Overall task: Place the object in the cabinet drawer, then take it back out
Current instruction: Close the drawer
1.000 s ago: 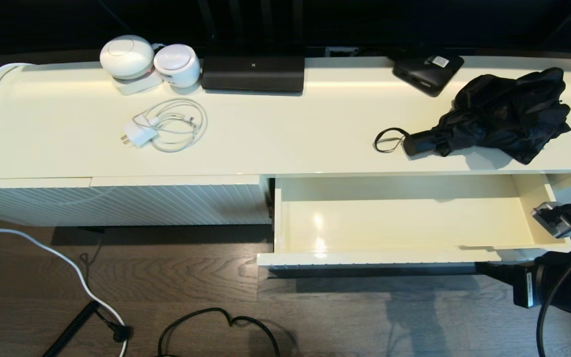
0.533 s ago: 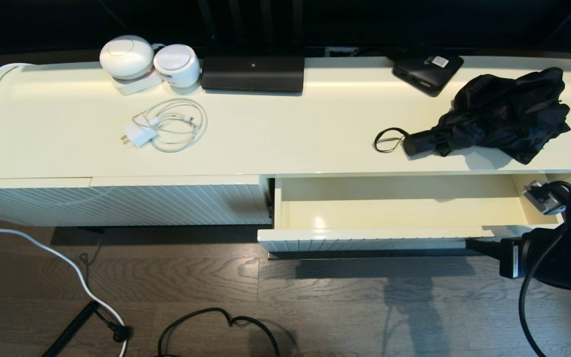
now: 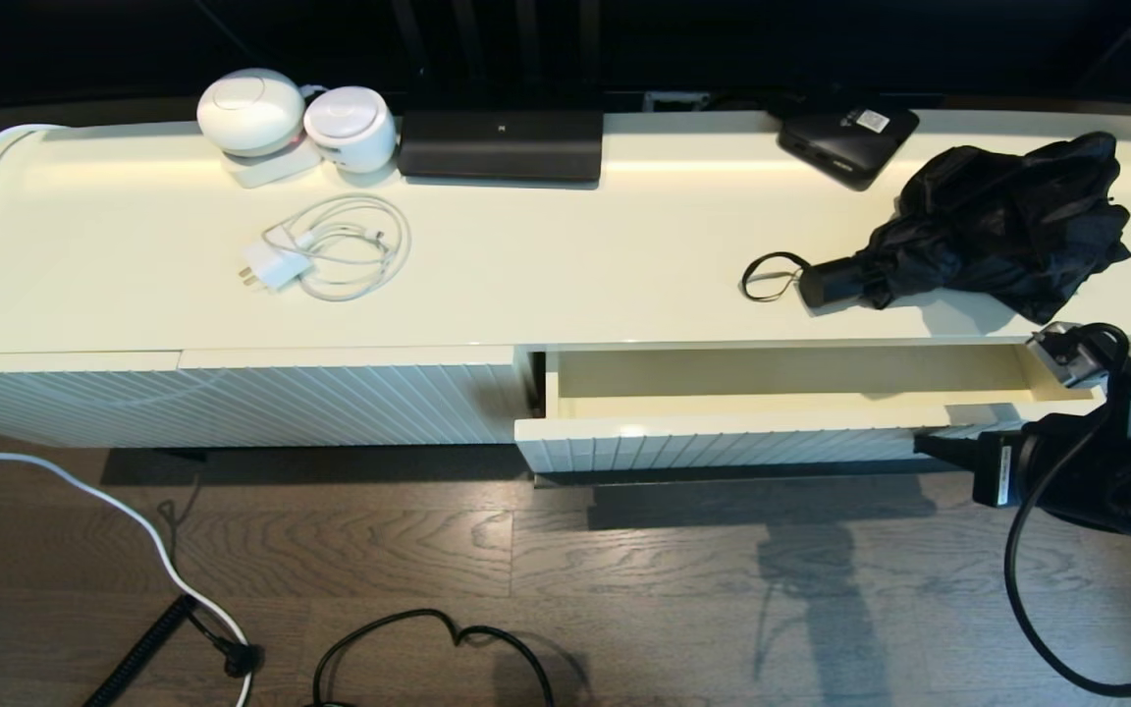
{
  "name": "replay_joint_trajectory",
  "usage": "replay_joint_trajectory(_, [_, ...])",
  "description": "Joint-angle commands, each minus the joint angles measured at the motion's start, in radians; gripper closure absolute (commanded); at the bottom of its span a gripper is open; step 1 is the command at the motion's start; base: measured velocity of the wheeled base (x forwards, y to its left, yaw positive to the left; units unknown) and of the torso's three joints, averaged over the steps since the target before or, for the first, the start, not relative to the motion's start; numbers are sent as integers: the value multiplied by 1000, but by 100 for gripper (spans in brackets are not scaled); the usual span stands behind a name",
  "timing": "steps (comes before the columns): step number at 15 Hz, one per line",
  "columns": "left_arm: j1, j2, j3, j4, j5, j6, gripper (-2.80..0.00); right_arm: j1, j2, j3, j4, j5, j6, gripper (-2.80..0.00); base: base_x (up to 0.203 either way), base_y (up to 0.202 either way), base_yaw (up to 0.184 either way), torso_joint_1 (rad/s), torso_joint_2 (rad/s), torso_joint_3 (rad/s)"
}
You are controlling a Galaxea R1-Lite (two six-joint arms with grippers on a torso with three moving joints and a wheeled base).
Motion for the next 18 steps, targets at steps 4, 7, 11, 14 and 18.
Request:
replay_joint_trajectory(4, [0, 0, 0, 0, 0, 0, 0, -1, 6, -9, -53, -23, 2, 0, 0, 0, 0, 0, 0, 0])
replay_joint_trajectory(7, [1, 0, 0, 0, 0, 0, 0, 3, 22, -19, -89, -27, 28, 0, 0, 0, 0, 0, 0, 0])
replay_joint_trajectory(11, [1, 0, 1, 0, 0, 0, 0, 49, 69, -40, -93, -41, 74, 0, 0, 0, 0, 0, 0, 0])
replay_joint_trajectory(14, [1, 0, 1, 0, 0, 0, 0, 54, 110, -58, -139, -45, 104, 0, 0, 0, 0, 0, 0, 0])
replay_joint_trajectory(18, [1, 0, 0, 0, 0, 0, 0, 53, 178, -76, -211, -46, 108, 0, 0, 0, 0, 0, 0, 0])
